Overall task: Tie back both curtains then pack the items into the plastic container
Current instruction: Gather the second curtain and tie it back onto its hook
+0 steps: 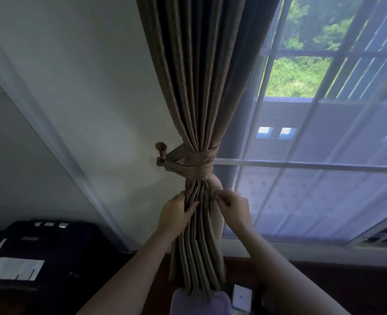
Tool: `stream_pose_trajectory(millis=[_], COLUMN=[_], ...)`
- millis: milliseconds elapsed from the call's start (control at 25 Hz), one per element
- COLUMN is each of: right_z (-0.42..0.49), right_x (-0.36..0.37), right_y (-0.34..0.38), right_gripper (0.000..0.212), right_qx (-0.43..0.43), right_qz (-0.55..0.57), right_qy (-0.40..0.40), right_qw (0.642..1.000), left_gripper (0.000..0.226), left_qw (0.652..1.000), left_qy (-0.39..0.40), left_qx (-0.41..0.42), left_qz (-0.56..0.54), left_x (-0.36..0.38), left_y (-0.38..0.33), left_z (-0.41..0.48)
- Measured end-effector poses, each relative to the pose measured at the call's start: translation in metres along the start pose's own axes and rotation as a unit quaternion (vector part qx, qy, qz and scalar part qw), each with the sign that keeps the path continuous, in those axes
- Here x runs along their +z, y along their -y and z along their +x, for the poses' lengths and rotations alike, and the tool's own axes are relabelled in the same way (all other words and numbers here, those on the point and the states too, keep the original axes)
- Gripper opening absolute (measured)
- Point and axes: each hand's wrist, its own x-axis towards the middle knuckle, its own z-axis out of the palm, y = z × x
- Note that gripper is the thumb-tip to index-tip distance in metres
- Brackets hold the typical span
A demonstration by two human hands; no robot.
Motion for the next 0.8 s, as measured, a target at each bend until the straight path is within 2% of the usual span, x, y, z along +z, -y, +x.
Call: stream_pose_trajectory(millis=[160, 320, 400, 480, 520, 640, 720, 800], right_z=[-0.004, 0.001, 0.008, 0.013, 0.012, 0.007, 0.011, 0.017], right_x=[0.005, 0.011, 0.010, 0.005, 0.002, -0.009, -0.018, -0.024], right_y=[0.011, 0.023, 0.023, 0.021, 0.020, 0.021, 0.028, 0.035], right_gripper=[0.018, 0.013, 0.006, 0.010, 0.011, 0.012, 0.014, 0.016], right_qx=[-0.015, 0.038, 0.020, -0.009, 0.000, 0.020, 0.039, 0.047], right_qz=[0.097, 0.153, 0.135, 0.119, 0.149, 0.293, 0.327, 0.303], right_qy=[-0.008, -0.016, 0.027, 0.084, 0.116, 0.230, 0.306, 0.324], right_qw=[0.995, 0.987, 0.990, 0.989, 0.982, 0.928, 0.893, 0.895], left_gripper=[0.031, 0.025, 0.026, 0.026, 0.024, 0.022, 0.032, 0.042], left_qw=[0.999, 0.998, 0.997, 0.997, 0.997, 0.998, 0.997, 0.994], left_qy=[0.003, 0.011, 0.014, 0.005, -0.002, 0.001, 0.015, 0.034], left_qx=[0.010, 0.014, 0.013, 0.016, 0.021, 0.019, 0.002, -0.006], left_qz=[-0.033, -0.062, -0.070, -0.071, -0.069, -0.055, -0.070, -0.101], left_x=[-0.002, -0.004, -0.008, -0.010, -0.011, -0.013, -0.017, -0.020], left_y=[0.009, 0.009, 0.007, 0.009, 0.012, 0.021, 0.021, 0.021], left_z=[0.000, 0.001, 0.002, 0.001, 0.001, 0.001, -0.002, -0.007])
